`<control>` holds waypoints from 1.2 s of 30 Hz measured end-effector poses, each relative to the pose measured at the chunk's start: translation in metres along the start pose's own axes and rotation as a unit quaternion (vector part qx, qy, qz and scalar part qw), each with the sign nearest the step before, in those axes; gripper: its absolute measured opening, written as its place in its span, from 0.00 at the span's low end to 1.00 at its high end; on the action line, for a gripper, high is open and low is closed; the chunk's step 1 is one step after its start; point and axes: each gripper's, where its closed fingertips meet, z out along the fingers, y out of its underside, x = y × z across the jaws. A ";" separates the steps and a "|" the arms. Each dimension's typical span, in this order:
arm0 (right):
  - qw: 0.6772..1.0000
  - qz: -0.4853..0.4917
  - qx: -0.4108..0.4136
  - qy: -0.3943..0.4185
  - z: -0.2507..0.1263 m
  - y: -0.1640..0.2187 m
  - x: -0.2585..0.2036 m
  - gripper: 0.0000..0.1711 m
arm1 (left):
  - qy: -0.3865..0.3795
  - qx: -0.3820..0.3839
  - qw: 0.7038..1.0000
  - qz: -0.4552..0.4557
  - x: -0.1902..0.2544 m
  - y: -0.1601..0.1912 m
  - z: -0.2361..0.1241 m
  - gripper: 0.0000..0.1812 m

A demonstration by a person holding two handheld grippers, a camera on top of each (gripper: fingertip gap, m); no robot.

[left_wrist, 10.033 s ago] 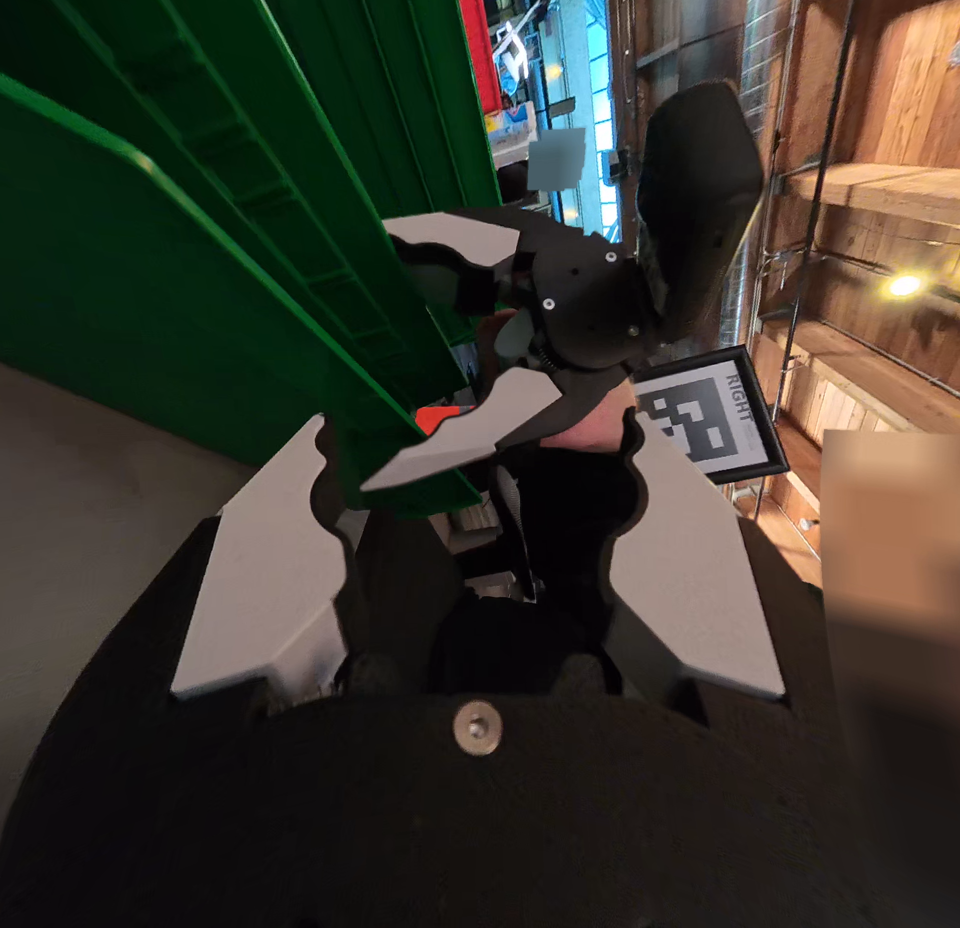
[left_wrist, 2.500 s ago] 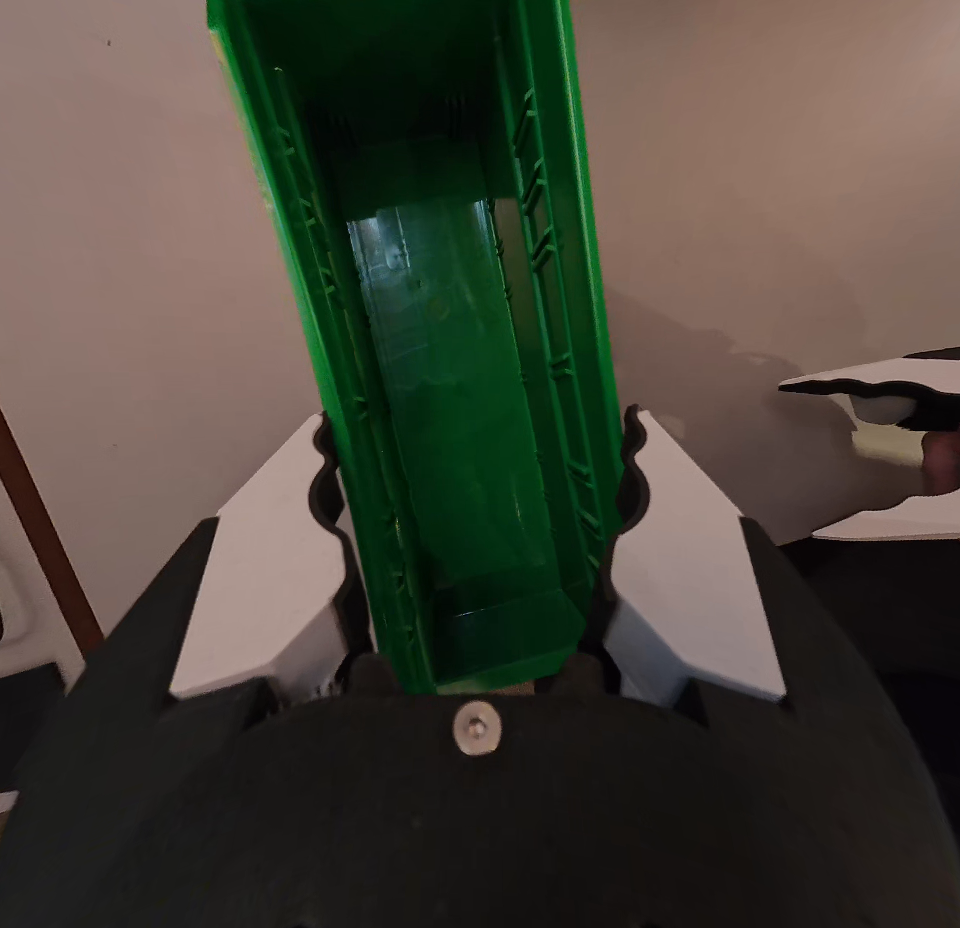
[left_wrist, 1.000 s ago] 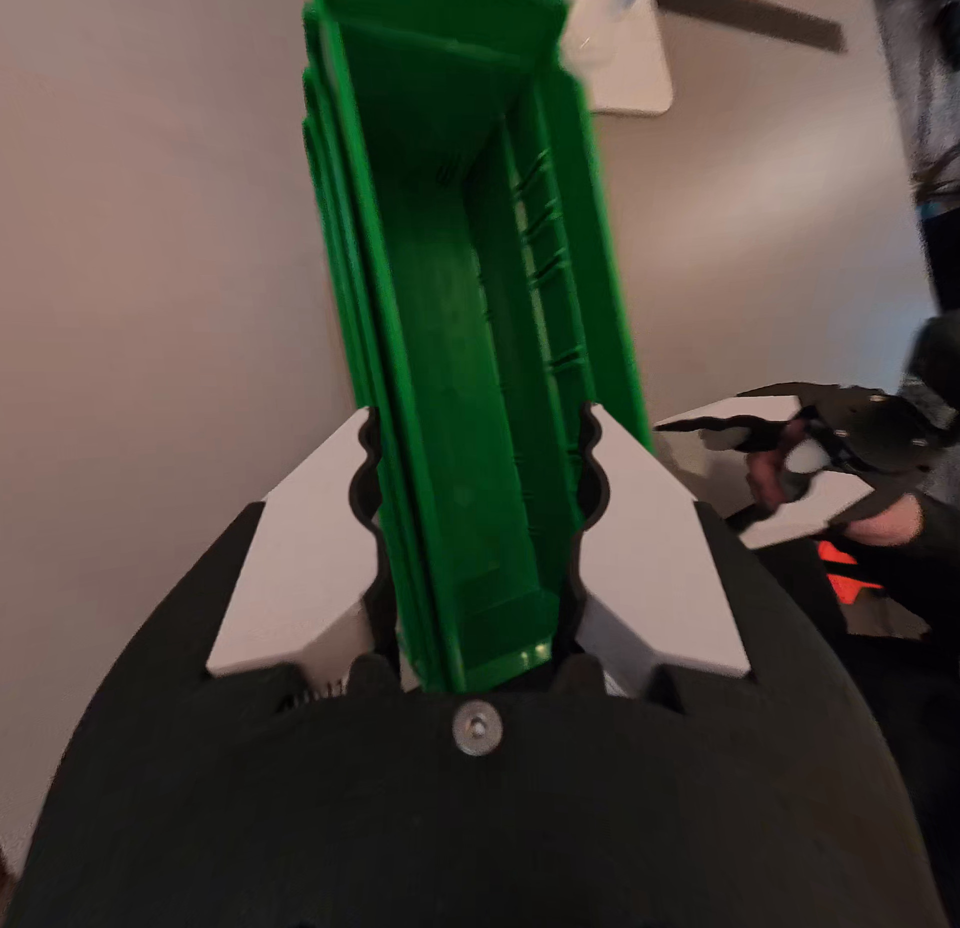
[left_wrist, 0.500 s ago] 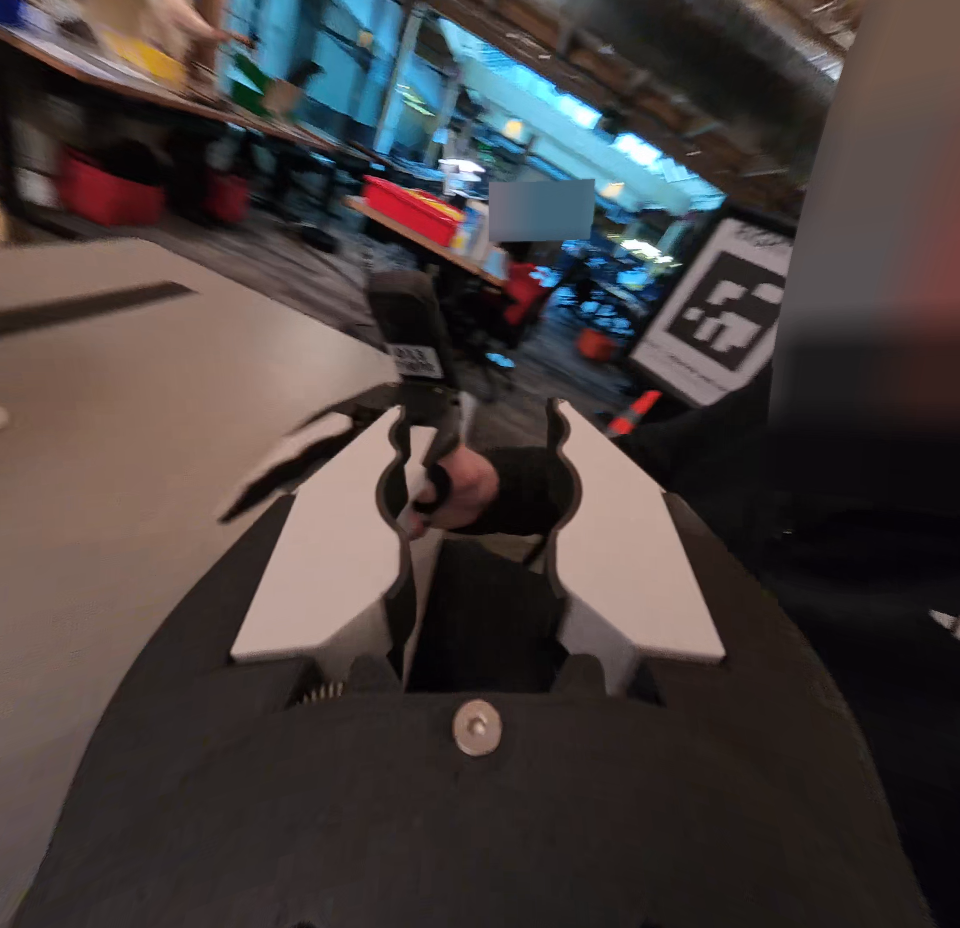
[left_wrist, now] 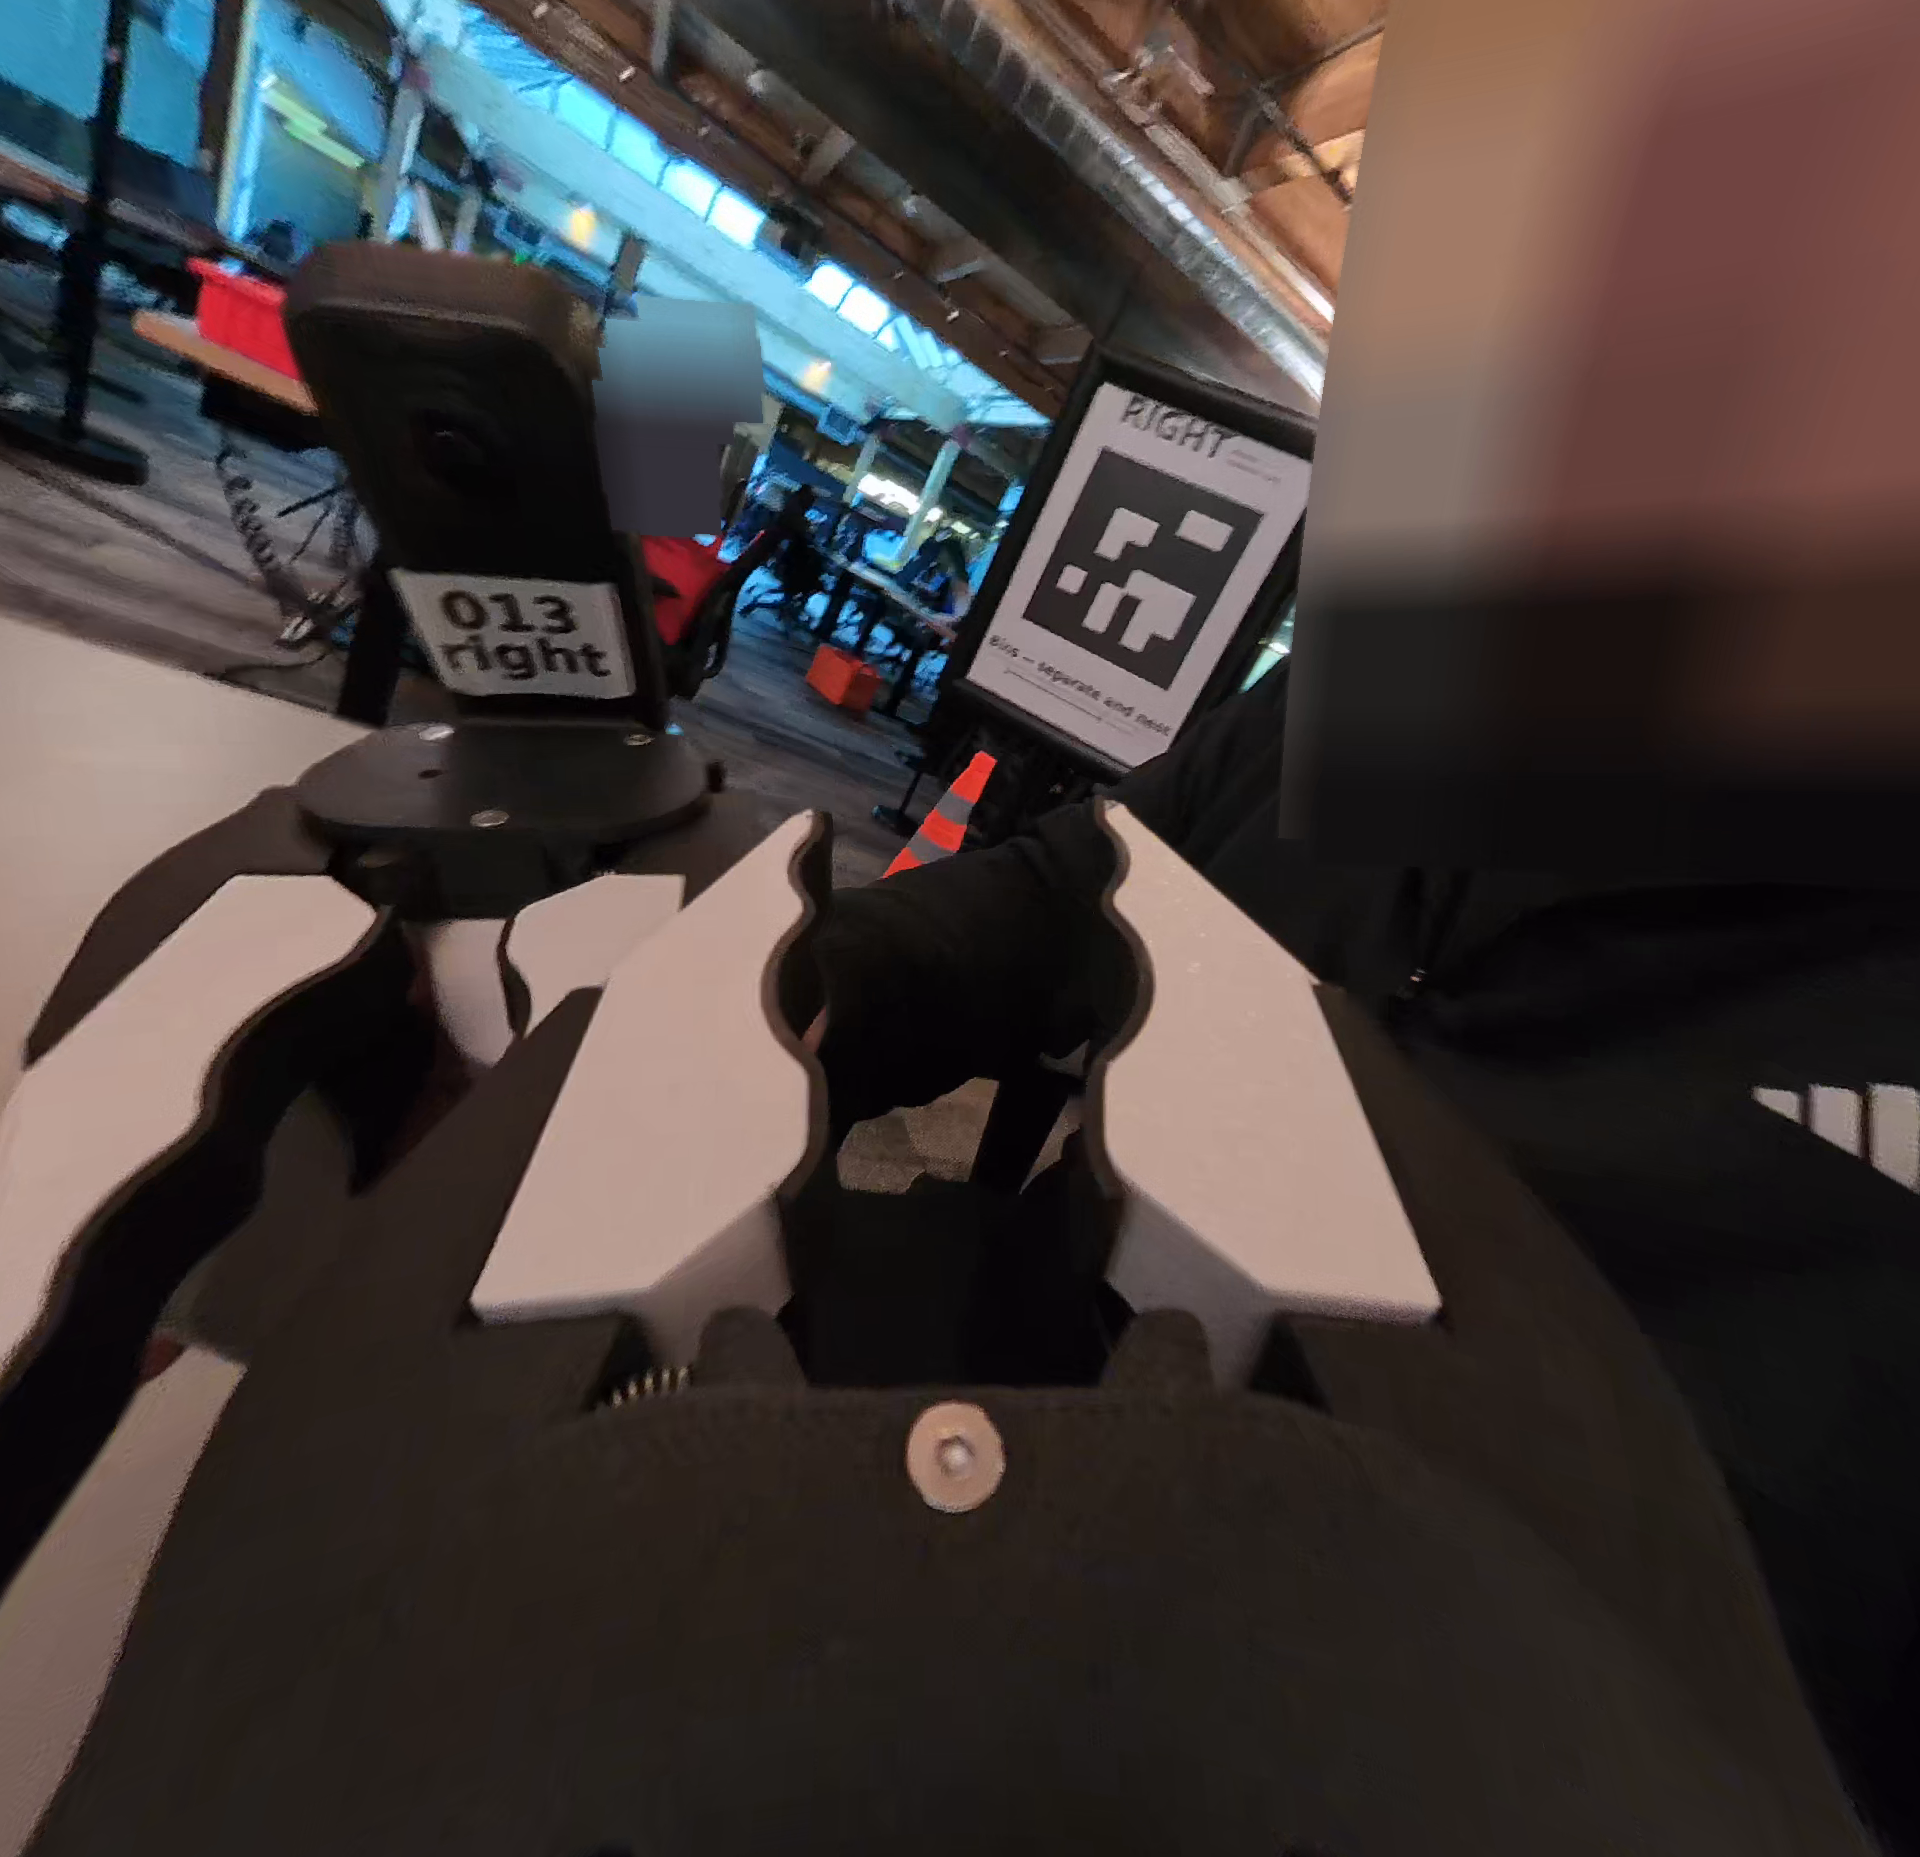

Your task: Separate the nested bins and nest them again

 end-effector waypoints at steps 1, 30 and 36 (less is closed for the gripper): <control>1.000 -0.002 -0.006 -0.005 -0.001 0.000 -0.001 0.21 | 0.010 0.007 1.000 0.009 0.005 -0.002 -0.001 0.26; 0.992 -0.020 -0.069 -0.101 0.010 0.018 -0.039 0.31 | 0.175 0.008 0.983 0.052 0.085 0.003 0.042 0.47; 0.976 -0.007 -0.092 -0.198 0.005 0.021 -0.072 0.28 | 0.198 -0.003 0.977 0.077 0.110 0.012 0.061 0.45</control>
